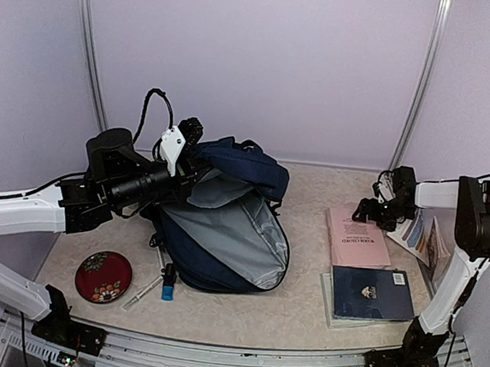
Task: Pack the student bag
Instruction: Move the book to the center of the board.
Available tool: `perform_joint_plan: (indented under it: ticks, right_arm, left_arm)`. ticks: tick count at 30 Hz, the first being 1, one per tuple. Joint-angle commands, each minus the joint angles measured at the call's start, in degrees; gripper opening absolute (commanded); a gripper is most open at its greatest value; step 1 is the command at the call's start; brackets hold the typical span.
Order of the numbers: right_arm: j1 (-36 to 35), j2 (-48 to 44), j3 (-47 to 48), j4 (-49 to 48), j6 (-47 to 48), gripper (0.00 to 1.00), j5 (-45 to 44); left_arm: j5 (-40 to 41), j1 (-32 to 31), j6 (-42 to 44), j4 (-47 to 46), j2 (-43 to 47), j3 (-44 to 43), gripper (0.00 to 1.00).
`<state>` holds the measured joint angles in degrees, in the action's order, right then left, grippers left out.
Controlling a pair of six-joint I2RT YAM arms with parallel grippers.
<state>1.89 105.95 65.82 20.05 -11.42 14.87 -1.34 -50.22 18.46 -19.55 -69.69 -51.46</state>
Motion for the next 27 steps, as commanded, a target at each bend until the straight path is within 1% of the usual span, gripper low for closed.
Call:
perform_joint_plan:
  ticks: [1,4,7,11,13,16,17,19,22,25,27]
  right_arm:
    - [-2.61,0.50,-3.24,8.89,-0.65,0.88,2.75]
    - [-8.23,-1.14,-1.72,8.16,-2.07,0.87,5.83]
    - [-14.14,-0.83,1.94,8.42,-2.61,0.87,8.08]
    - [-17.56,-0.55,6.70,9.44,-2.64,0.87,9.39]
    - [-17.79,-1.08,8.13,11.13,-2.61,0.87,7.06]
    - [-17.80,-2.94,8.25,15.98,-3.06,0.87,-0.42]
    - [-17.80,-4.04,7.46,17.24,-3.08,0.87,-1.78]
    - [-17.80,-7.07,3.99,17.74,-3.30,0.87,-1.66]
    - [-17.80,-10.49,-2.42,15.16,-3.94,0.86,3.34]
    - [-17.92,-9.35,-6.72,11.68,-3.94,0.82,14.30]
    - [-18.73,-7.79,-7.80,9.67,-4.27,0.78,17.96]
  left_arm:
    - [0.26,0.17,0.40,-3.48,2.55,-1.40,0.00]
    - [0.21,0.21,0.50,-3.40,2.42,-1.43,0.00]
    - [0.33,0.28,0.47,-3.48,2.22,-1.35,0.00]
    - [0.03,0.30,0.16,-3.53,1.79,-1.27,0.00]
    - [0.05,0.38,0.05,-3.50,1.59,-1.27,0.00]
    - [0.32,0.39,0.29,-3.17,1.20,-1.32,0.00]
    - [0.38,0.38,0.45,-2.93,1.03,-1.40,0.00]
    - [0.39,0.38,0.46,-2.42,0.64,-1.73,0.00]
    - [-0.05,0.38,0.33,-2.16,0.48,-1.95,0.00]
    - [-0.26,0.38,0.04,-2.20,0.37,-1.97,0.00]
    - [-0.48,0.38,-0.14,-2.18,0.24,-2.06,0.00]
